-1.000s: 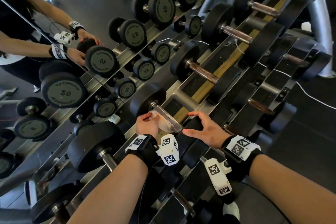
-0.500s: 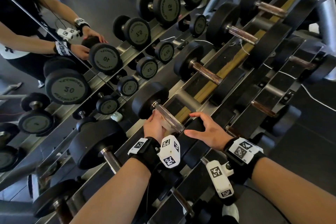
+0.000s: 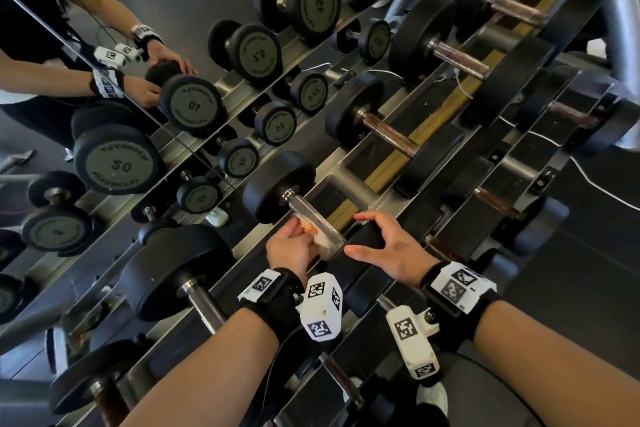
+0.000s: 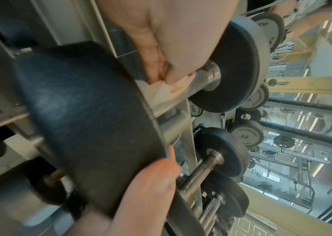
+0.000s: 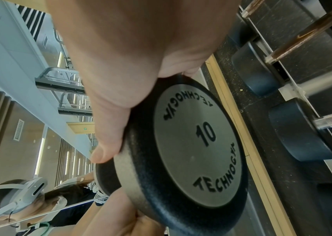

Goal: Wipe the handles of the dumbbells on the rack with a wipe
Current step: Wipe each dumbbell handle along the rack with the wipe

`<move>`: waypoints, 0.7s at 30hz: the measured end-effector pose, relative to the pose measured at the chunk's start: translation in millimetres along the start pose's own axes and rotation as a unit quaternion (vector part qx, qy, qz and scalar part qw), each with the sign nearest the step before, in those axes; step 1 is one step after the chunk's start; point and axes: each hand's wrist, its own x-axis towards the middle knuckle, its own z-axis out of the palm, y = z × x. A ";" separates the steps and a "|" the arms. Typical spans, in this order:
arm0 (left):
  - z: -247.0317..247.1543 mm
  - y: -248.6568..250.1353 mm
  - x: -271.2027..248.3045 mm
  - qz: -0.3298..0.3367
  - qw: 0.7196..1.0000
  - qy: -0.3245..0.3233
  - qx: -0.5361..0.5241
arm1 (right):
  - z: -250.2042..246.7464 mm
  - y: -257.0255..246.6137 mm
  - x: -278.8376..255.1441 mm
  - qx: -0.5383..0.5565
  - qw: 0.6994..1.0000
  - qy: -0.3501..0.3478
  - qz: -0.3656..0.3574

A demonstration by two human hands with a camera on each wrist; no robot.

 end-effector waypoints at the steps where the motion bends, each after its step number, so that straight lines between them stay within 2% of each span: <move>1: 0.7 3.8 5.5 0.017 1.000 0.013 0.000 | -0.3 0.3 0.2 0.000 1.000 -0.002 0.001; 4: 3.9 9.1 12.4 0.058 0.997 0.040 0.000 | -1.1 1.1 0.9 -0.004 1.000 0.003 0.001; 7: 4.8 -2.2 -1.8 0.070 0.994 0.010 0.080 | -0.8 1.6 0.8 -0.006 1.000 0.007 -0.005; 10: 1.2 -13.3 -15.9 0.012 0.992 -0.059 0.113 | -0.8 2.3 0.9 -0.012 1.000 0.011 -0.016; 12: -0.6 -10.7 -18.7 -0.014 0.990 -0.081 0.113 | -0.7 1.8 0.6 -0.009 1.000 0.011 -0.017; 14: 0.2 -2.3 -13.2 -0.004 0.993 -0.064 0.101 | -0.8 1.0 -0.3 -0.007 1.000 0.011 -0.019; 18: 4.0 14.0 10.0 0.045 0.998 0.010 0.046 | -1.2 -2.5 -2.0 0.000 1.000 0.005 -0.016; 21: 5.6 5.2 5.8 0.064 0.994 0.010 0.089 | -2.0 -5.2 -3.4 0.004 1.000 0.004 -0.017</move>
